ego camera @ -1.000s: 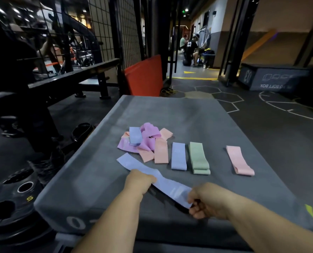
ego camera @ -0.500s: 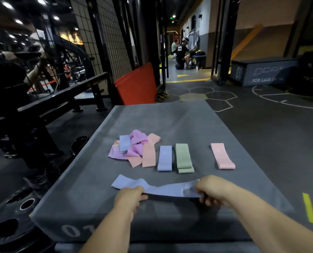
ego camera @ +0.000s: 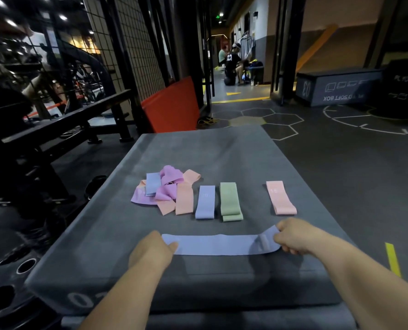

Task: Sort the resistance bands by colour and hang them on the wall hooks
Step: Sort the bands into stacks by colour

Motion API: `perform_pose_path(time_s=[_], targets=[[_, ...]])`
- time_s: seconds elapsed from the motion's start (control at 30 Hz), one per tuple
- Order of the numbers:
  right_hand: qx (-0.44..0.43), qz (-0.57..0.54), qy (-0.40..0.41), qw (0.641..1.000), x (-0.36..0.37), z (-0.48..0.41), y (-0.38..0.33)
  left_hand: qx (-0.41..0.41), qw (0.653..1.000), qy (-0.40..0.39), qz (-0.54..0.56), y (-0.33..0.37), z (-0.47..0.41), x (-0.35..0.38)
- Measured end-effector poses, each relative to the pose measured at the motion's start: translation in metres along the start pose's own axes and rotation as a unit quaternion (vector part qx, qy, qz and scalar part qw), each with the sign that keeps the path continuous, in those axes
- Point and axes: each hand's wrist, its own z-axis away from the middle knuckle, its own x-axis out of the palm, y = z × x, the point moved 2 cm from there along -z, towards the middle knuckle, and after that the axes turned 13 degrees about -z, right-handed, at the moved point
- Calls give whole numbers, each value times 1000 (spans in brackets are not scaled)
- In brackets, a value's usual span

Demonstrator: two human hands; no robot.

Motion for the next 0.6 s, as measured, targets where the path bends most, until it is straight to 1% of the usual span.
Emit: perform_pose_path(time_s=[0.13, 0.27, 0.37, 0.6], targets=[[1, -6, 14, 1000, -6, -4, 9, -11, 999, 10, 38, -5, -2, -2], [2, -8, 13, 1000, -7, -6, 15, -1, 1000, 0, 11, -7, -6, 4], [6, 1, 19, 1000, -8, -8, 19, 6, 1000, -13, 16, -7, -8, 4], [14, 19, 39, 999, -7, -12, 21, 24, 995, -10, 101, -9, -11, -3]])
